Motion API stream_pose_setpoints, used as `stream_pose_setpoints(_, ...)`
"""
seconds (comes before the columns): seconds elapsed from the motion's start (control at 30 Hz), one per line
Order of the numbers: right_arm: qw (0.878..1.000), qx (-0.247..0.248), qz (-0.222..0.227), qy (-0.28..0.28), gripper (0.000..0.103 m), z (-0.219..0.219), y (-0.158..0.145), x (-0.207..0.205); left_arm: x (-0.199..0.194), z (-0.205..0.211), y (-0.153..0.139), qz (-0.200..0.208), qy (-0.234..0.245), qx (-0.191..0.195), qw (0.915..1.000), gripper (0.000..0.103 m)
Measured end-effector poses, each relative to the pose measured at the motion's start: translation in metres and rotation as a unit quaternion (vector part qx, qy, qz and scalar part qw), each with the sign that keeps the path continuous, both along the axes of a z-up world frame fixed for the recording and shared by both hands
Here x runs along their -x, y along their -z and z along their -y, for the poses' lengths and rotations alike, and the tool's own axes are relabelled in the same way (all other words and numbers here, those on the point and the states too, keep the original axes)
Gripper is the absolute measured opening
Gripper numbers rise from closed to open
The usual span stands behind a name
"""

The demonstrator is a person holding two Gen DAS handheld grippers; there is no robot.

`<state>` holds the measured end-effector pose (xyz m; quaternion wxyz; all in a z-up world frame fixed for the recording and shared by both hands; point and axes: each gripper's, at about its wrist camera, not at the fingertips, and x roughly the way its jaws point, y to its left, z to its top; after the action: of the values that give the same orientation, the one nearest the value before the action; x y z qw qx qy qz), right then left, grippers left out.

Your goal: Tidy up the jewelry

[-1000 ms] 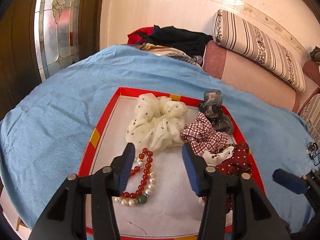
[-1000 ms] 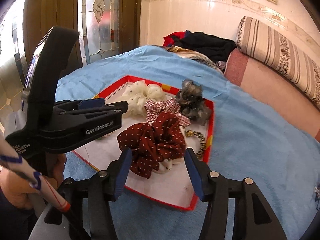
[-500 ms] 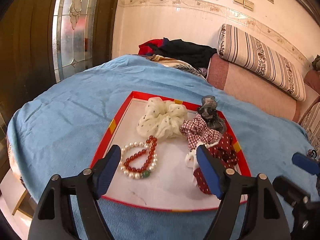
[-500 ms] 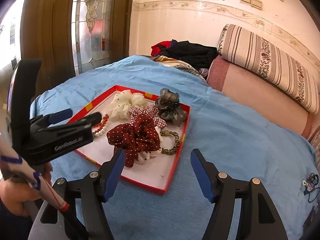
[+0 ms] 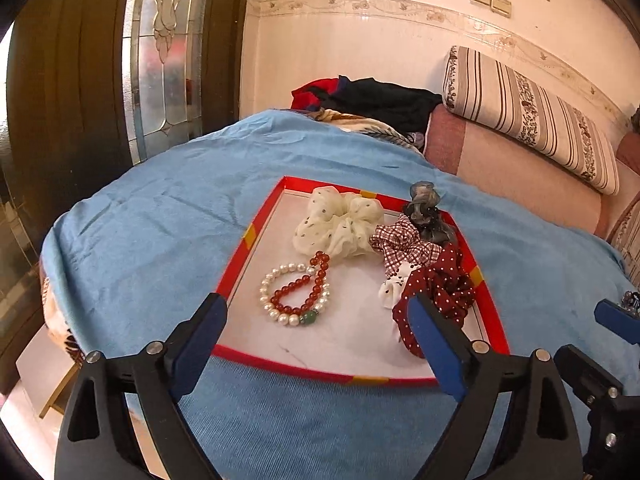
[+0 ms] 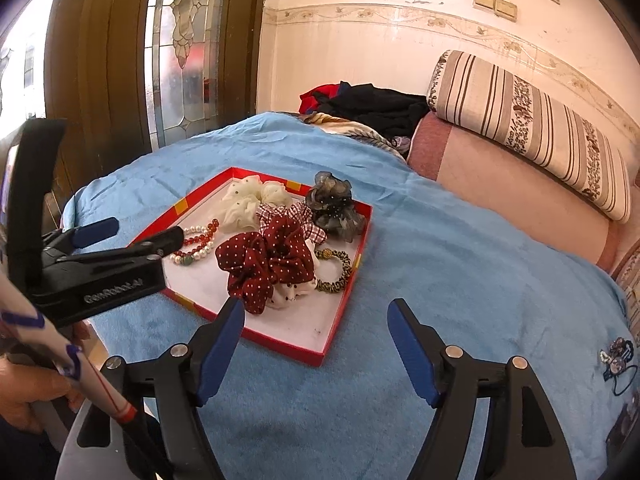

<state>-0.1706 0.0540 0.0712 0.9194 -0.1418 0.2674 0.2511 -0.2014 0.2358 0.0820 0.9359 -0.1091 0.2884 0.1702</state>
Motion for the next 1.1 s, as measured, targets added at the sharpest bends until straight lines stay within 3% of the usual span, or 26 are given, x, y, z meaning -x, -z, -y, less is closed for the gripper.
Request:
stream_pose_setpoints(0.43,1.0,0.002,0.007,0.006,0.08,0.013,-0.003,0.021,0.043,0.017,-0.028,0.005,-0.029,-0.023,0.9993,0.101)
stream_pose_setpoints(0.63,1.0,0.002,0.019,0.018,0.081,0.024,-0.019,0.047,0.064,0.034,-0.056,-0.007,-0.047,-0.065,0.9968,0.103)
stream_pose_setpoints(0.83,0.999,-0.013,0.035,0.019,0.088,0.039,-0.038,0.082,0.101,0.053,-0.084,0.024,-0.039,-0.107,0.9932,0.103)
stream_pose_setpoints(0.97,0.999,-0.018,0.035,0.027,0.089,0.048,-0.044,0.093,0.121,0.059,-0.094,0.048,-0.055,-0.098,0.9924,0.103)
stream_pose_setpoints(1.1,0.998,-0.01,0.043,0.037,0.089,0.052,-0.046,0.098,0.123,0.059,-0.096,0.04,-0.075,-0.091,0.9922,0.103)
